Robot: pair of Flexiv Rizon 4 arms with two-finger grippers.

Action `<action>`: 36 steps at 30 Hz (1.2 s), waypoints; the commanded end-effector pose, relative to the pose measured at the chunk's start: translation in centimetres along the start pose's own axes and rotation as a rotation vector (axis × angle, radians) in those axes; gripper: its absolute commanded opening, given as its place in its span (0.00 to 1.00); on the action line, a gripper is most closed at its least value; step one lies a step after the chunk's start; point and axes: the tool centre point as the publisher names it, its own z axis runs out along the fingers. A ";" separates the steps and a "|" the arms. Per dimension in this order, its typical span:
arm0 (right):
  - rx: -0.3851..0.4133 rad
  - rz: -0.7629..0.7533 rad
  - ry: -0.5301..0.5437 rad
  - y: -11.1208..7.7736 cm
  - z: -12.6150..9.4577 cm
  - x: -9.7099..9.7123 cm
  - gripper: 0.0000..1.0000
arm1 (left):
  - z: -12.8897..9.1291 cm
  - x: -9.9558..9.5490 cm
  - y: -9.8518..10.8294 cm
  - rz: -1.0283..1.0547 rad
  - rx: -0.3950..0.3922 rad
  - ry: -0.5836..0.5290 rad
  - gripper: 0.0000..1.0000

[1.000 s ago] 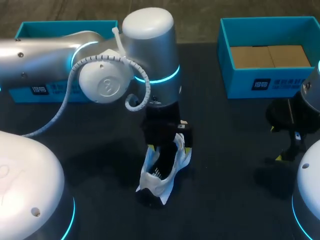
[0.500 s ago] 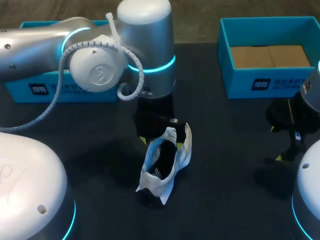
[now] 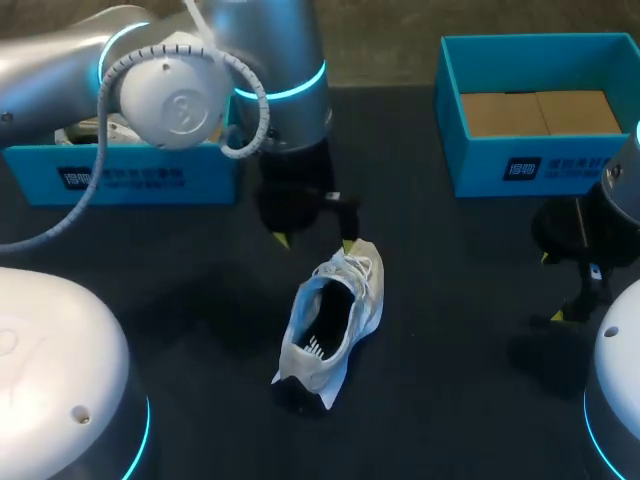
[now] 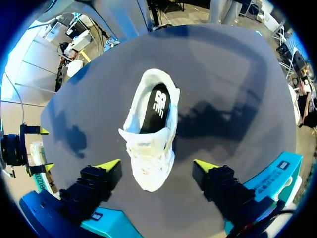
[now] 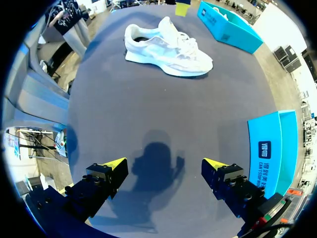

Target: Take the shoe out of the shoebox, open the shoe tongue, remove and reinsert the insole, then place the shoe into the shoebox

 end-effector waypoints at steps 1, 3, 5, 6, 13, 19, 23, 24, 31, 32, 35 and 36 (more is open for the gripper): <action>-0.001 -0.001 -0.003 -0.1 0.0 0.2 1.00 | 1.1 -1.2 0.9 0.018 0.017 0.013 0.70; -0.001 -0.001 -0.003 -0.1 0.0 0.2 1.00 | 1.4 -1.7 1.2 0.020 0.019 0.017 0.50; -0.001 -0.001 -0.003 -0.1 0.0 0.2 1.00 | 1.5 -1.9 1.2 0.021 0.018 0.020 0.42; -0.001 -0.001 -0.003 -0.1 0.0 0.2 1.00 | 1.5 -2.0 1.2 0.022 0.018 0.020 0.38; -0.001 -0.001 -0.003 -0.1 0.0 0.2 1.00 | 1.9 -2.4 0.5 0.037 0.024 0.015 0.31; -0.001 -0.001 -0.003 -0.1 0.0 0.2 1.00 | 3.0 -2.2 -0.8 0.051 0.043 0.025 0.31; -0.001 -0.001 -0.003 -0.1 0.0 0.2 1.00 | 3.7 -2.1 -2.0 0.059 0.065 0.031 0.30; -0.001 -0.001 -0.003 -0.1 0.0 0.2 1.00 | 4.0 -2.0 -2.4 0.065 0.074 0.034 0.31; -0.001 -0.001 -0.003 -0.1 0.0 0.2 1.00 | 5.7 -1.4 -4.8 0.075 0.115 0.049 0.32; -0.001 -0.001 -0.003 -0.1 0.0 0.2 1.00 | 5.9 -1.3 -5.1 0.075 0.116 0.049 0.33; -0.001 -0.001 -0.003 -0.1 0.0 0.2 1.00 | 6.3 -1.3 -5.6 0.076 0.123 0.052 0.32; -0.001 -0.001 -0.003 -0.1 0.0 0.2 1.00 | 6.4 -1.3 -5.7 0.076 0.124 0.053 0.32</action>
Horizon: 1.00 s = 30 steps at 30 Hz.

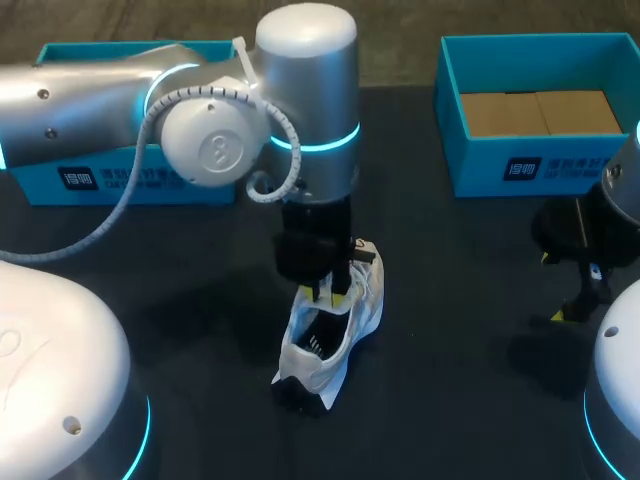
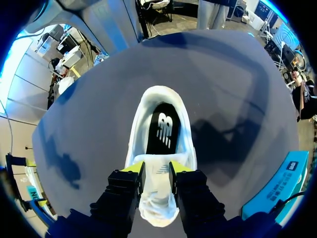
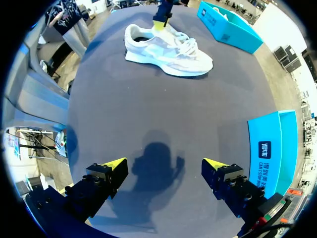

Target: Take the shoe out of the shoebox, open the shoe tongue, remove and reinsert the insole, then place the shoe into the shoebox

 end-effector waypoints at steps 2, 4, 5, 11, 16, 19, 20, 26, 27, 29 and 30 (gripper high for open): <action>-0.001 -0.002 -0.003 -0.1 0.0 0.2 1.00 | 0.6 0.2 -0.5 0.000 -0.007 -0.005 0.31; -0.001 -0.002 -0.003 -0.1 0.0 0.2 1.00 | 0.0 0.1 -0.4 -0.003 -0.032 -0.013 0.31; -0.001 -0.002 -0.003 -0.1 0.0 0.2 1.00 | -0.3 0.1 -0.3 -0.006 -0.043 -0.021 0.31; -0.001 -0.002 -0.003 -0.1 0.0 0.2 1.00 | -0.1 -0.4 0.8 -0.020 -0.056 -0.032 0.30; -0.001 -0.002 -0.003 -0.1 0.0 0.2 1.00 | 2.1 -0.5 0.7 -0.014 -0.013 -0.011 0.30; -0.001 -0.002 -0.003 -0.1 0.0 0.2 1.00 | 2.9 -0.6 0.3 -0.005 0.002 0.002 0.31; -0.001 -0.002 -0.003 -0.1 0.0 0.2 1.00 | 3.1 -0.6 0.2 -0.003 0.005 0.005 0.31; -0.001 -0.002 -0.003 -0.1 0.0 0.2 1.00 | 2.3 -0.5 -0.6 0.006 -0.007 0.018 0.33; -0.001 -0.002 -0.003 -0.1 0.0 0.2 1.00 | 1.9 -0.4 -0.7 0.009 -0.012 0.012 0.33; -0.001 -0.002 -0.003 -0.1 0.0 0.2 1.00 | 1.0 -0.3 -1.1 0.010 -0.033 0.007 0.33; -0.001 -0.002 -0.003 -0.1 0.0 0.2 1.00 | 0.5 -0.3 -1.2 0.012 -0.042 -0.001 0.33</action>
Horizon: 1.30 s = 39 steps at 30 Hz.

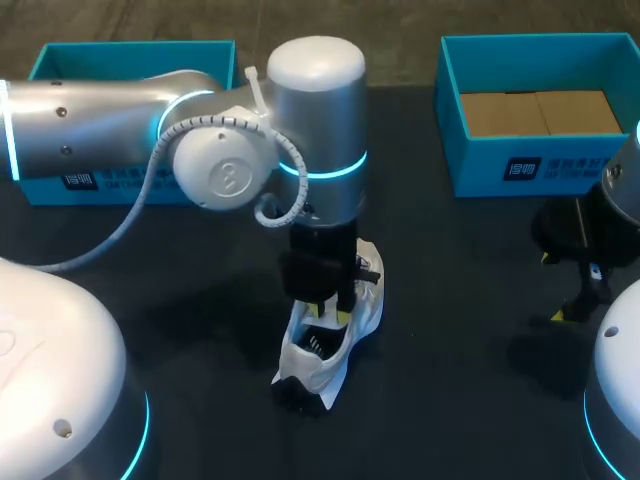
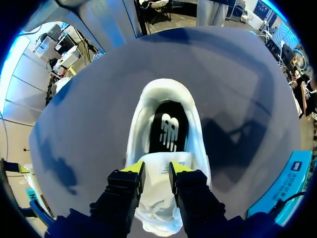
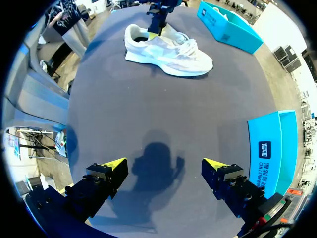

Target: Take the shoe out of the shoebox, open the shoe tongue, remove and reinsert the insole, then place the shoe into the shoebox

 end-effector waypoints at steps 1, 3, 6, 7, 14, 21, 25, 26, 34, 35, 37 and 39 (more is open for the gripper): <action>-0.001 -0.001 -0.003 -0.1 0.0 0.2 1.00 | -2.1 0.6 -1.3 -0.001 -0.044 -0.007 0.34; -0.001 -0.001 -0.003 -0.1 0.0 0.2 1.00 | -2.8 0.8 -1.4 -0.026 -0.047 -0.018 0.34; -0.001 -0.001 -0.003 -0.1 0.0 0.2 1.00 | -3.8 1.0 -1.8 -0.045 -0.030 -0.032 0.35; -0.001 -0.001 -0.003 -0.1 0.0 0.2 1.00 | -4.2 1.2 -2.2 -0.058 -0.035 -0.032 0.35; -0.001 -0.001 -0.003 -0.1 0.0 0.2 1.00 | -6.5 2.4 -4.3 -0.299 0.026 -0.069 0.70; -0.001 -0.001 -0.003 -0.1 0.0 0.2 1.00 | -5.8 2.2 -6.9 -0.672 0.019 -0.018 1.00; -0.001 -0.001 -0.003 -0.1 0.0 0.2 1.00 | -5.9 2.0 -7.8 -0.716 -0.097 0.059 1.00; -0.001 -0.001 -0.003 -0.1 0.0 0.2 1.00 | -5.9 2.0 -7.8 -0.716 -0.097 0.059 1.00; -0.001 -0.001 -0.003 -0.1 0.0 0.2 1.00 | -5.9 2.0 -7.8 -0.716 -0.097 0.059 1.00; -0.001 -0.001 -0.003 -0.1 0.0 0.2 1.00 | -5.9 2.0 -7.8 -0.716 -0.097 0.059 1.00; -0.001 -0.001 -0.003 -0.1 0.0 0.2 1.00 | -5.5 1.9 -8.2 -0.782 -0.092 0.042 1.00; -0.001 -0.001 -0.003 -0.1 0.0 0.2 1.00 | -5.1 1.5 -8.6 -0.893 -0.063 0.043 1.00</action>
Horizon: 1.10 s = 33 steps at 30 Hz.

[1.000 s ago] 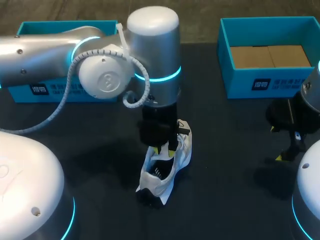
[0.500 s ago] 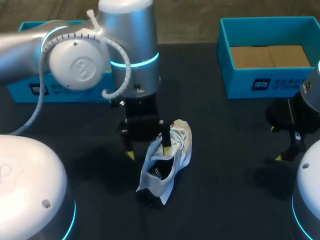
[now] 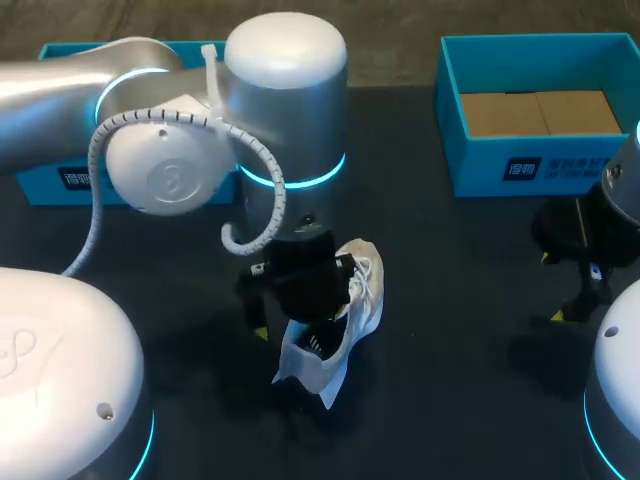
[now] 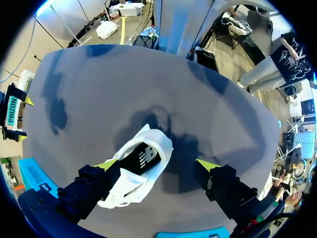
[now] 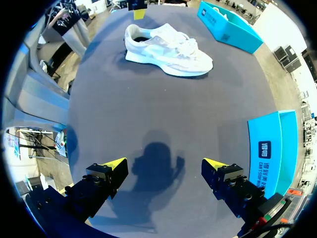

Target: Take the shoe out of the shoebox, open the shoe tongue, remove and reinsert the insole, then place the shoe into the shoebox

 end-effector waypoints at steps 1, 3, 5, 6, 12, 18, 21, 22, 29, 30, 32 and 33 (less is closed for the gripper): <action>-0.001 -0.002 -0.003 -0.1 0.0 0.2 1.00 | 1.0 0.2 -1.0 -0.159 0.017 0.005 1.00; -0.001 -0.002 -0.003 -0.1 0.0 0.2 1.00 | 1.0 0.5 -1.2 -0.248 0.047 0.020 1.00; -0.001 -0.002 -0.003 -0.1 0.0 0.2 1.00 | 0.9 0.9 -1.5 -0.315 0.046 0.022 1.00; -0.001 -0.002 -0.003 -0.1 0.0 0.2 1.00 | 0.8 1.1 -1.6 -0.343 0.055 0.025 1.00; -0.001 -0.002 -0.003 -0.1 0.0 0.2 1.00 | 1.2 1.9 -2.9 -0.457 0.058 0.036 1.00; -0.001 -0.002 -0.003 -0.1 0.0 0.2 1.00 | 1.6 2.1 -3.3 -0.552 0.083 0.041 1.00; -0.001 -0.002 -0.003 -0.1 0.0 0.2 1.00 | 2.3 2.0 -3.6 -0.624 0.093 0.069 1.00; -0.001 -0.002 -0.003 -0.1 0.0 0.2 1.00 | 2.6 1.9 -3.7 -0.644 0.092 0.081 1.00; -0.001 -0.002 -0.003 -0.1 0.0 0.2 1.00 | 3.6 2.3 -3.9 -0.676 0.096 0.080 1.00; -0.001 -0.002 -0.003 -0.1 0.0 0.2 1.00 | 3.8 2.2 -3.8 -0.685 0.081 0.078 1.00; -0.001 -0.002 -0.003 -0.1 0.0 0.2 1.00 | 4.2 2.1 -3.6 -0.658 0.081 0.066 1.00; -0.001 -0.002 -0.003 -0.1 0.0 0.2 1.00 | 4.4 2.1 -3.6 -0.665 0.080 0.074 1.00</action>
